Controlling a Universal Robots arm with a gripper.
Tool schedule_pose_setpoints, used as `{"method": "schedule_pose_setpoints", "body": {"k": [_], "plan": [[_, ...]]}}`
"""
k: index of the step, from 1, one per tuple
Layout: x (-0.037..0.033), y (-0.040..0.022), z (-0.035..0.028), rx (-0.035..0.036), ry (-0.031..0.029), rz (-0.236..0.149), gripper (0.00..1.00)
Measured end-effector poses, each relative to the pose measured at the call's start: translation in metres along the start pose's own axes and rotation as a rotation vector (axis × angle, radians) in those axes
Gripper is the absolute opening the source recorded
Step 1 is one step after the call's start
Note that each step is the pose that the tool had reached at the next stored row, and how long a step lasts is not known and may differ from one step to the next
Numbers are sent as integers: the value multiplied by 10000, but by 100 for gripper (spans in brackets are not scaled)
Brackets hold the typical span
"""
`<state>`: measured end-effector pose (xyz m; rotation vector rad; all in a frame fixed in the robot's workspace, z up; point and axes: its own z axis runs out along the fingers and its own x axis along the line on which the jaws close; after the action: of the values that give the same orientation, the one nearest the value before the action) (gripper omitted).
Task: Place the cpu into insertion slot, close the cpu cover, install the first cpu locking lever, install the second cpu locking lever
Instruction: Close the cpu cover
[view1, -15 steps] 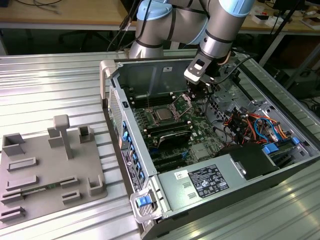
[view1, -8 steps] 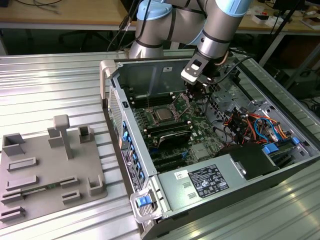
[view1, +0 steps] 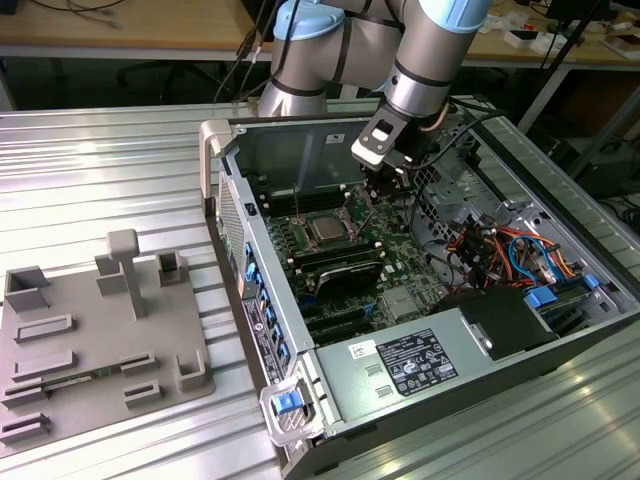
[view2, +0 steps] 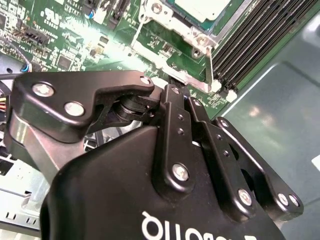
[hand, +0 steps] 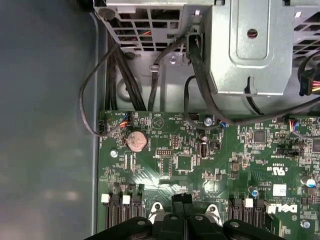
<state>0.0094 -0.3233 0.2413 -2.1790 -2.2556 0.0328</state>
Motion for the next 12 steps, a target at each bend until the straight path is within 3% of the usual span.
{"method": "schedule_pose_setpoints", "body": {"k": [8,12], "plan": [[11,-178,20,2,-2,-1,11],[18,-298,34,3,-3,-2,11]]}}
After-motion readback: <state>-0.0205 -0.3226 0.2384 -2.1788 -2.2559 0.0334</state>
